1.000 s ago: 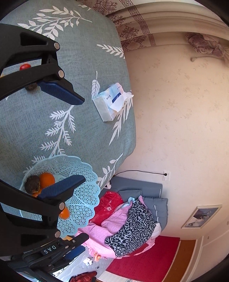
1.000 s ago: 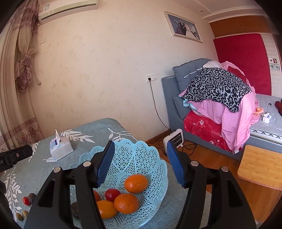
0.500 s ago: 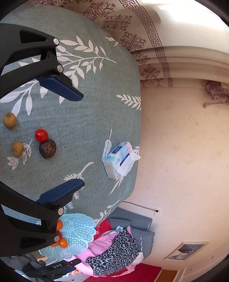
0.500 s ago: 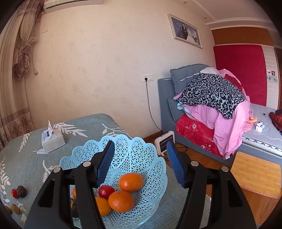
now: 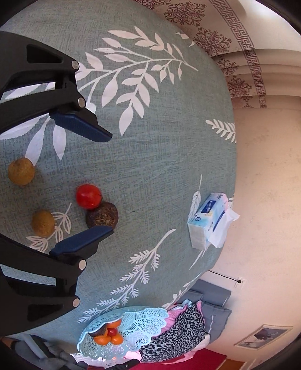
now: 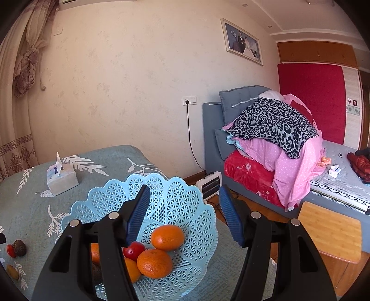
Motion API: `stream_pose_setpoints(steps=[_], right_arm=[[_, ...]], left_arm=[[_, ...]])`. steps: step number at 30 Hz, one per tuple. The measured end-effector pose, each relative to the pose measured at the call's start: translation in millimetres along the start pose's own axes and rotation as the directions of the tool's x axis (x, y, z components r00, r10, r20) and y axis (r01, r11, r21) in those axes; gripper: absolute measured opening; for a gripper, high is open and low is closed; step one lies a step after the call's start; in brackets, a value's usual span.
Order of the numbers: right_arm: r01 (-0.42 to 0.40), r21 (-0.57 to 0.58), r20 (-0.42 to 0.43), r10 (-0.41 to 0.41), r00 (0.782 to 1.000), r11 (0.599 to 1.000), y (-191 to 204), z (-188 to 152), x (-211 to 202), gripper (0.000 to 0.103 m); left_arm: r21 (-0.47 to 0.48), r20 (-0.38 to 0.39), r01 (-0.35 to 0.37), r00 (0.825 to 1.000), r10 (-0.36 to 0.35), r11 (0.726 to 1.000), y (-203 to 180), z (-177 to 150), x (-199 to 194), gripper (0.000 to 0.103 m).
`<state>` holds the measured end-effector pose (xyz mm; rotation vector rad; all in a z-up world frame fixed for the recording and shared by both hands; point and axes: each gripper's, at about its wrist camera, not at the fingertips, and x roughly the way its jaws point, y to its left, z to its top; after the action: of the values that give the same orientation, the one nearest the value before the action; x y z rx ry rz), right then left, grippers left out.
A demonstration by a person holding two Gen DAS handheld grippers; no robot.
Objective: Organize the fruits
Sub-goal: 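Move the left gripper to a red tomato on the cover and grasp it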
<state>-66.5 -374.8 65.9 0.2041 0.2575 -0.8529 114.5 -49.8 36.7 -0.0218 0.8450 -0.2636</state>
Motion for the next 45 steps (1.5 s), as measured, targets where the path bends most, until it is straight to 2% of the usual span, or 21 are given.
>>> stream_pose_setpoints(steps=[4,7,9,16,18,26,32,34,35,36,43,45], right_arm=[[-0.012,-0.004,-0.006,0.012,1.0,1.0,1,-1,1,0.064],[-0.02,-0.005,-0.008,0.02,1.0,1.0,1,0,3,0.065],[-0.023,-0.007,-0.011,0.023,1.0,1.0,2,0,3,0.065],[-0.024,-0.011,-0.01,0.024,1.0,1.0,2,0,3,0.065],[-0.026,-0.014,-0.008,0.025,1.0,1.0,2,-1,1,0.065],[-0.031,-0.024,0.0,0.031,1.0,0.999,3,-1,-1,0.065],[-0.033,-0.03,0.003,0.033,0.999,0.999,3,-1,-2,0.065],[-0.032,-0.034,0.005,0.032,0.999,0.999,4,-1,-3,0.065],[-0.03,-0.037,0.008,0.031,0.999,0.999,4,-1,-4,0.065],[-0.029,-0.041,0.012,0.029,0.999,0.999,5,-1,-4,0.065],[0.001,-0.106,0.065,0.006,0.998,0.994,19,-2,-15,0.065],[-0.02,-0.125,0.062,0.028,0.998,0.992,26,-1,-22,0.065]], left_arm=[[-0.005,-0.064,0.026,0.998,-0.026,1.0,0,-4,18,0.062],[-0.004,-0.059,0.039,0.997,-0.039,0.999,-1,-4,18,0.059],[0.003,-0.055,0.049,0.997,-0.048,0.999,-3,-4,17,0.053],[0.011,-0.055,0.06,0.997,-0.059,0.998,-4,-10,16,0.048],[0.013,-0.053,0.068,0.996,-0.067,0.998,-5,-11,15,0.044],[-0.004,-0.073,0.086,0.994,-0.087,0.996,-1,-17,16,0.041],[0.017,-0.068,0.075,0.995,-0.074,0.997,-6,-17,18,0.039],[0.026,-0.065,0.073,0.995,-0.071,0.997,-7,-16,18,0.033],[0.023,-0.066,0.074,0.995,-0.073,0.997,-7,-16,18,0.026],[0.02,-0.066,0.072,0.995,-0.071,0.997,-6,-16,17,0.026],[-0.014,0.03,0.023,0.999,-0.023,1.0,6,-10,-11,0.026],[-0.025,0.058,0.001,0.998,0.0,1.0,11,-9,-20,0.026]])
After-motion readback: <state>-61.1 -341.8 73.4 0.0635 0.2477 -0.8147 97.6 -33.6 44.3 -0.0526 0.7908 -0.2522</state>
